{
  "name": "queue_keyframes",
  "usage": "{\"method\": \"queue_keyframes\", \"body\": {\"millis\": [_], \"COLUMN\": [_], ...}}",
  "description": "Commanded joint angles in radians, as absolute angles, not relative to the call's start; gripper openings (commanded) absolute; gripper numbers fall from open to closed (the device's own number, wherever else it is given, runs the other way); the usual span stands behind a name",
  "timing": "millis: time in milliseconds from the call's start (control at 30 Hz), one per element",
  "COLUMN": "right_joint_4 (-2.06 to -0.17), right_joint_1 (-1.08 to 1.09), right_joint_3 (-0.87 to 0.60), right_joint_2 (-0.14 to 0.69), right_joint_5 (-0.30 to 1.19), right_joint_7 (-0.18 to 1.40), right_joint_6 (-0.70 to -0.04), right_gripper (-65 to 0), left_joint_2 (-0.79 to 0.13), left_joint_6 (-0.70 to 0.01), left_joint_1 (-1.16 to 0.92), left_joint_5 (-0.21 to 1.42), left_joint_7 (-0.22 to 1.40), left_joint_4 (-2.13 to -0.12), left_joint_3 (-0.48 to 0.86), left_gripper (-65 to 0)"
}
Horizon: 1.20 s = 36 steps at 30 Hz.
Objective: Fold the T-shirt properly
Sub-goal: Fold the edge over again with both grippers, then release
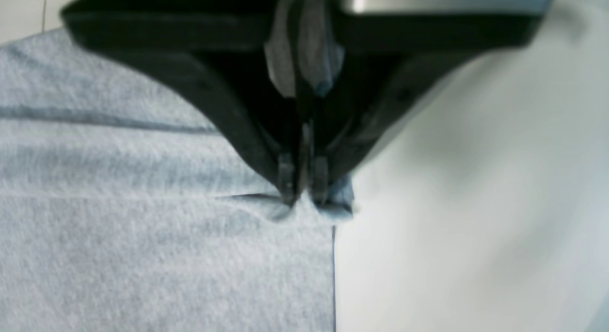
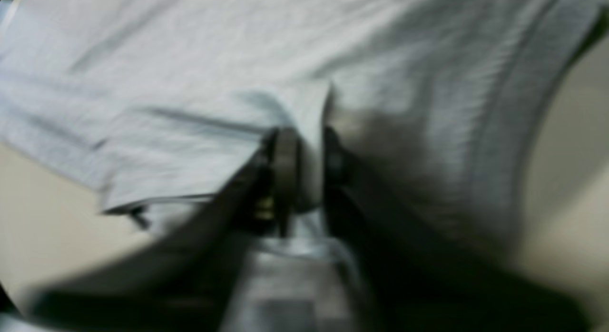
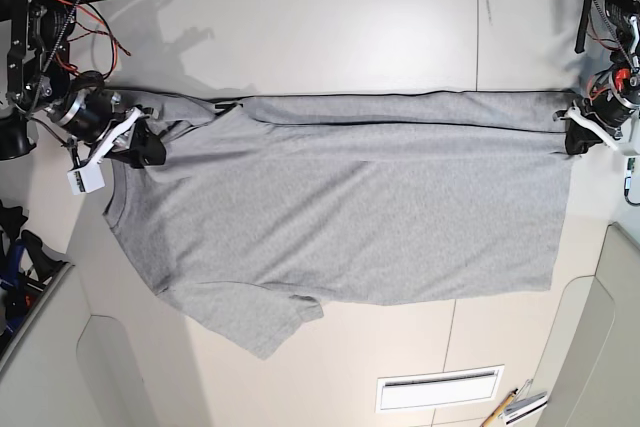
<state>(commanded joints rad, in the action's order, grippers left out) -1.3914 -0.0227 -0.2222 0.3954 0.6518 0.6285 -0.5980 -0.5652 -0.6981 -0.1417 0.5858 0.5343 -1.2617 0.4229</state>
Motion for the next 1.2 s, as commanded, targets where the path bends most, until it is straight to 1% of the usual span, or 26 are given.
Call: {"method": "queue_keyframes", "body": {"millis": [33,67,167,233,267,333,367,400,467,500,533,567,633,667,700,833,967,1100,1200], "right_joint_4": [-1.388,-1.388,-1.390,-1.398,-1.404,-1.419,-1.424,-1.424,-1.424,-1.423,-1.423,-1.423,-1.423,-1.423,-1.423,-1.420,-1.419,-1.395,-1.394], "right_joint_1": [-0.023,-0.023,-0.023,-0.023,-0.023,-0.026,-0.026,-0.026,-0.033,-0.043,-0.060,-0.083,-0.136,-0.163,-0.185,-0.223,-0.222,-0.204,-0.191], "right_joint_3": [-0.222,-0.222,-0.225,-0.248,-0.274,-0.348,-0.393,-0.437,-0.505,-0.522,-0.525,-0.524,-0.523,-0.523,-0.524,-0.523,-0.522,-0.517,-0.515], "right_joint_2": [0.392,0.387,0.379,0.379,0.379,0.379,0.379,0.379,0.380,0.382,0.383,0.381,0.379,0.380,0.379,0.378,0.338,0.285,0.262], "right_joint_5": [0.655,0.654,0.656,0.683,0.705,0.743,0.758,0.772,0.789,0.790,0.789,0.790,0.797,0.797,0.797,0.805,0.812,0.811,0.808], "right_joint_7": [0.628,0.629,0.641,0.687,0.712,0.747,0.761,0.765,0.779,0.787,0.786,0.786,0.772,0.756,0.748,0.733,0.732,0.720,0.717], "right_joint_6": [-0.598,-0.598,-0.598,-0.598,-0.598,-0.598,-0.598,-0.598,-0.598,-0.598,-0.598,-0.598,-0.598,-0.598,-0.598,-0.598,-0.599,-0.599,-0.599], "right_gripper": [-35.4,-33.3,-33.3,-33.3,-33.3,-33.3,-33.3,-33.3,-33.3,-33.3,-33.3,-31.1,-23.9,-21.7,-20.9,-20.9,-20.9,-20.9,-20.9], "left_joint_2": [-0.565,-0.566,-0.565,-0.566,-0.566,-0.566,-0.566,-0.566,-0.566,-0.566,-0.566,-0.566,-0.566,-0.566,-0.566,-0.562,-0.550,-0.492,-0.451], "left_joint_6": [-0.698,-0.698,-0.698,-0.698,-0.698,-0.698,-0.698,-0.698,-0.698,-0.698,-0.698,-0.698,-0.698,-0.698,-0.698,-0.698,-0.698,-0.698,-0.698], "left_joint_1": [-0.142,-0.142,-0.141,-0.141,-0.142,-0.141,-0.142,-0.142,-0.141,-0.141,-0.141,-0.141,-0.142,-0.142,-0.143,-0.185,-0.236,-0.236,-0.236], "left_joint_5": [0.586,0.585,0.586,0.587,0.587,0.599,0.639,0.684,0.772,0.800,0.813,0.825,0.857,0.857,0.850,0.849,0.871,0.891,0.894], "left_joint_7": [0.535,0.535,0.534,0.535,0.536,0.555,0.582,0.621,0.691,0.718,0.743,0.759,0.796,0.812,0.821,0.821,0.820,0.821,0.836], "left_joint_4": [-1.261,-1.261,-1.261,-1.261,-1.263,-1.267,-1.273,-1.279,-1.294,-1.300,-1.303,-1.304,-1.303,-1.303,-1.303,-1.302,-1.289,-1.288,-1.288], "left_joint_3": [0.423,0.423,0.423,0.423,0.423,0.437,0.451,0.471,0.519,0.543,0.568,0.594,0.644,0.660,0.667,0.667,0.667,0.666,0.653], "left_gripper": [-64.2,-60.1,-43.1,-32.5,-30.1,-29.9,-29.7,-27.4,-19.5,-17.0,-17.0,-17.0,-17.0,-17.0,-17.0,-17.0,-17.0,-17.0,-17.0]}}
